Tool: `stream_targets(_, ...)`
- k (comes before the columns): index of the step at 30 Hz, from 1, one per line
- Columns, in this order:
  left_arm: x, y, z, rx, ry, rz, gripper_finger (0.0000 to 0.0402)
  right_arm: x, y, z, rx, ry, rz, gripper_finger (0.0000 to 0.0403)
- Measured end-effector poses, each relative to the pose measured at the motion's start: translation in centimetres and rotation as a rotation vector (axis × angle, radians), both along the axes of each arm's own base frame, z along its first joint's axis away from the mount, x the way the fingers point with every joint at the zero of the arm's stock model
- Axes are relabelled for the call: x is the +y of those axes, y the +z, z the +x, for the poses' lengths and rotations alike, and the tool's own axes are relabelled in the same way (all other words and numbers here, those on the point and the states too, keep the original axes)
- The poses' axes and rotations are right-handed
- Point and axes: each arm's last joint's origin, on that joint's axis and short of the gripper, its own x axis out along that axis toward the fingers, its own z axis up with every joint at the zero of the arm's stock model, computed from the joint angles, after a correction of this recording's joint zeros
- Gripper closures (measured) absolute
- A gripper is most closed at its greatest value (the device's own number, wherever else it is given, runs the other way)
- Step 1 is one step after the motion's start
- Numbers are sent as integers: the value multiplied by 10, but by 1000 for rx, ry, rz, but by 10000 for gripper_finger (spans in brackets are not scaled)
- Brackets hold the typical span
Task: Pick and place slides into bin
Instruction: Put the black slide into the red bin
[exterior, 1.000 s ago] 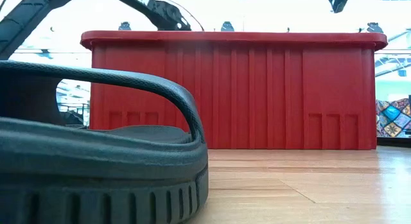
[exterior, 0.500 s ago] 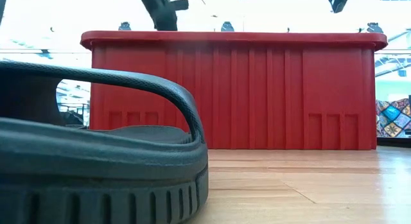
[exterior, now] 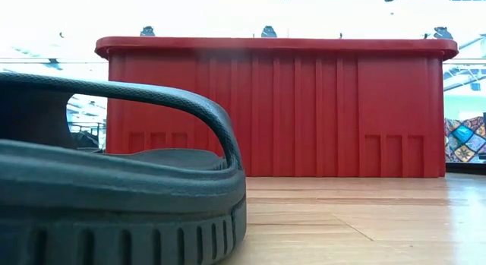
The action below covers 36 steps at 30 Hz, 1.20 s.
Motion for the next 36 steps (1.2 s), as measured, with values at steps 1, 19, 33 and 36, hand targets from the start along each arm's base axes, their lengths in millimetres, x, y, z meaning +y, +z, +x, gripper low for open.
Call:
stream_targets(1, -4, -7, -4, 8, -7, -23, 398, 2, 0, 3, -7, -2, 5, 403)
stream_targets(19, -34, -103, -4, -337, 50, -359, 401, 42, 24, 9, -79, 164, -179, 403)
stream_targets(33, -44, -108, 10, -244, 15, -563, 401, 54, 12, -10, 59, 441, -101, 403)
stream_targets(36, -46, -111, 11, -228, 74, -605, 401, 61, 9, -11, 80, 486, -108, 403)
